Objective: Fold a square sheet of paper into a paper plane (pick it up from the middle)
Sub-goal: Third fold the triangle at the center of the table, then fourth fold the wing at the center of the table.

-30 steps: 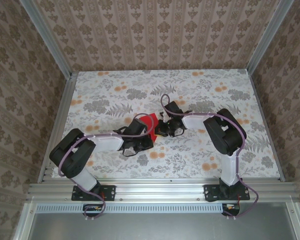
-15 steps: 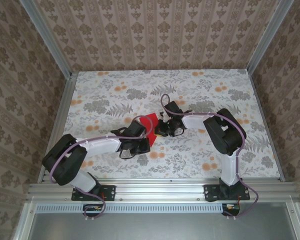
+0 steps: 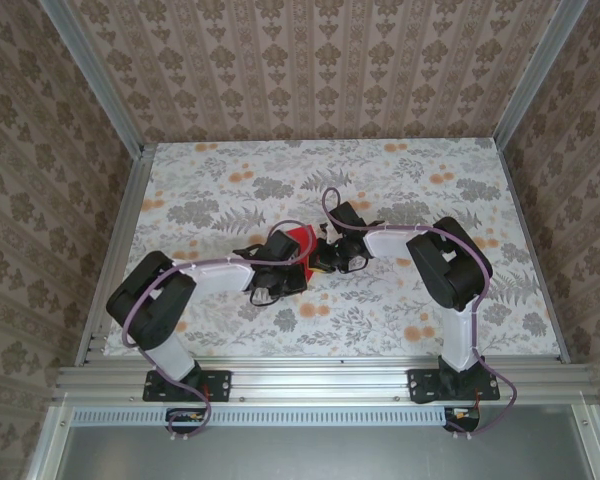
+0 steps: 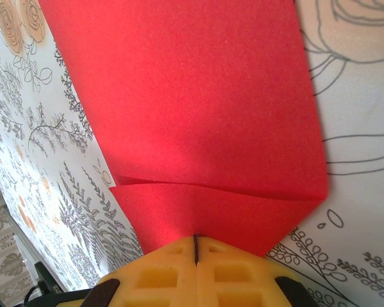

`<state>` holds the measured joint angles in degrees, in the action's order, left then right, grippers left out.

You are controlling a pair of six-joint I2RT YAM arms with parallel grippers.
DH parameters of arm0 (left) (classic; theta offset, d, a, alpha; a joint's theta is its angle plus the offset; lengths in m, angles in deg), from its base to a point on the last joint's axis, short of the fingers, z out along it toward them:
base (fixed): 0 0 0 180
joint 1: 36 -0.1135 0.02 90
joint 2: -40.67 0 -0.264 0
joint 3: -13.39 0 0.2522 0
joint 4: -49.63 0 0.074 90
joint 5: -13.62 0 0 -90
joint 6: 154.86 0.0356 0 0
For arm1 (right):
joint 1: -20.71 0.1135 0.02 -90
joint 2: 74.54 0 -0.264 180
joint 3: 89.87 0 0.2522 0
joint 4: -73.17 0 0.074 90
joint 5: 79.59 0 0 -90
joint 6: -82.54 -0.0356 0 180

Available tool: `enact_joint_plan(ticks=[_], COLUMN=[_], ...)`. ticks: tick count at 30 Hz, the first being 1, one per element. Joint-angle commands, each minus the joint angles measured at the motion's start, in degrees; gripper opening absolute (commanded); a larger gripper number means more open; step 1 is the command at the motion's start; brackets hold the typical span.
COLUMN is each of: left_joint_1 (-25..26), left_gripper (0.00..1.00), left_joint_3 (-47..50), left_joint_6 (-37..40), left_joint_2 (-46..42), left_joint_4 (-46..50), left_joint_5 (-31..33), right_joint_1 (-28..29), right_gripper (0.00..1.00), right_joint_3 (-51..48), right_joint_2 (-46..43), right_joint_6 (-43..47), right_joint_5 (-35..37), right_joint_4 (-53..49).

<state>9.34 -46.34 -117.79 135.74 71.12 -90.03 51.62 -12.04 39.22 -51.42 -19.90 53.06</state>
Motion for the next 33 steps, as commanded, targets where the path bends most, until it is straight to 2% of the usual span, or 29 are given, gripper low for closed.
enact_joint_plan(ticks=[1,7,11,17,19,24,33], left_joint_1=[0.34,0.47,-1.16,-4.81,-5.73,-6.24,-6.58], left_gripper=[0.00,0.02,0.14,0.38,0.43,0.43,0.31], left_joint_3=[3.18,5.68,3.02,-0.14,-0.75,-3.51,-7.27], left_joint_6=[-1.42,0.27,1.22,1.30,1.32,2.27,4.61], left_joint_2=[-0.90,-7.38,-11.14,-11.22,-10.09,-5.70,-0.12], left_joint_4=[4.86,9.66,8.91,6.51,4.88,2.14,1.27], left_joint_5=[0.56,0.05,-0.75,0.27,0.63,0.11,-0.18], right_joint_1=[-0.24,-0.24,-0.33,-1.75,-2.74,-4.24,-4.64], right_gripper=[0.02,0.07,0.22,0.56,0.61,0.60,0.52], right_joint_3=[-1.28,-0.03,-0.38,-5.61,-7.10,-8.10,-6.42], right_joint_2=[3.05,-1.36,-7.82,-16.59,-17.06,-14.53,-8.85], right_joint_6=[-1.12,-1.27,-1.81,-0.97,-0.44,0.67,0.81], right_joint_5=[6.35,4.83,4.78,13.40,13.76,8.78,4.89], right_joint_4=[-4.45,-5.97,-5.52,-5.11,-4.43,-0.31,2.00])
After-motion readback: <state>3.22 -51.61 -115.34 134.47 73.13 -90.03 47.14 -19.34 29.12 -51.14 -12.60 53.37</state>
